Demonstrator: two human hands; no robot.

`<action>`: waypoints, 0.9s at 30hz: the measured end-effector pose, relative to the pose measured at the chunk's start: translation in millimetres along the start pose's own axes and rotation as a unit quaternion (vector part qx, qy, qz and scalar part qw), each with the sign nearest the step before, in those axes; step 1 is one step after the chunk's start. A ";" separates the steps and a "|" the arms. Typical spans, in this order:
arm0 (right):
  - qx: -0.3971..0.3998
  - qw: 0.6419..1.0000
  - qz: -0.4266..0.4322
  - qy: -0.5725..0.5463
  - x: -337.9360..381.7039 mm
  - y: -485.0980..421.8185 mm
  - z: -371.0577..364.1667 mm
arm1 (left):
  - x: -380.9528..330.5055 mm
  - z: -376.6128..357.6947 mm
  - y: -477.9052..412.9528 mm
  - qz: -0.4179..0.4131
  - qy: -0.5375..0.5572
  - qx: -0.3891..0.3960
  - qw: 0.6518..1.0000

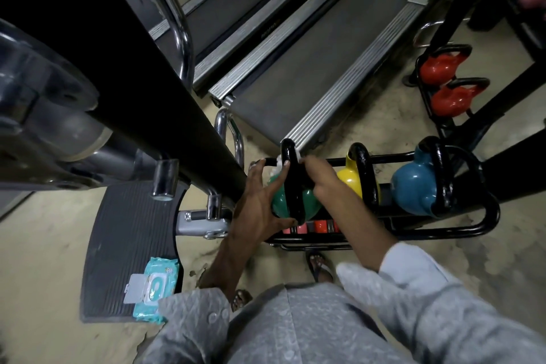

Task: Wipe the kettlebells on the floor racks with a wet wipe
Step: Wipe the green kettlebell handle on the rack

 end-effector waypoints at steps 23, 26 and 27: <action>0.125 0.839 0.420 0.324 -68.4 46.9 37.4 | 3.5 -3.5 0.5 0.001 0.002 0.002 1.000; 0.138 0.811 0.427 0.376 -65.7 44.0 30.7 | 1.8 -2.5 1.0 0.002 0.004 0.003 1.000; 0.131 0.810 0.429 0.377 -65.0 45.1 29.6 | 1.8 -2.4 1.1 0.006 0.002 0.005 1.000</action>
Point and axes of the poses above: each hand's wrist, its own y-axis away from the middle knuckle, its own z-axis out of the back of the hand, x = y × z, the point moved 5 cm from there along -y, towards the middle knuckle, and after that the axes turned 12 degrees about z, right-handed, at the moved point
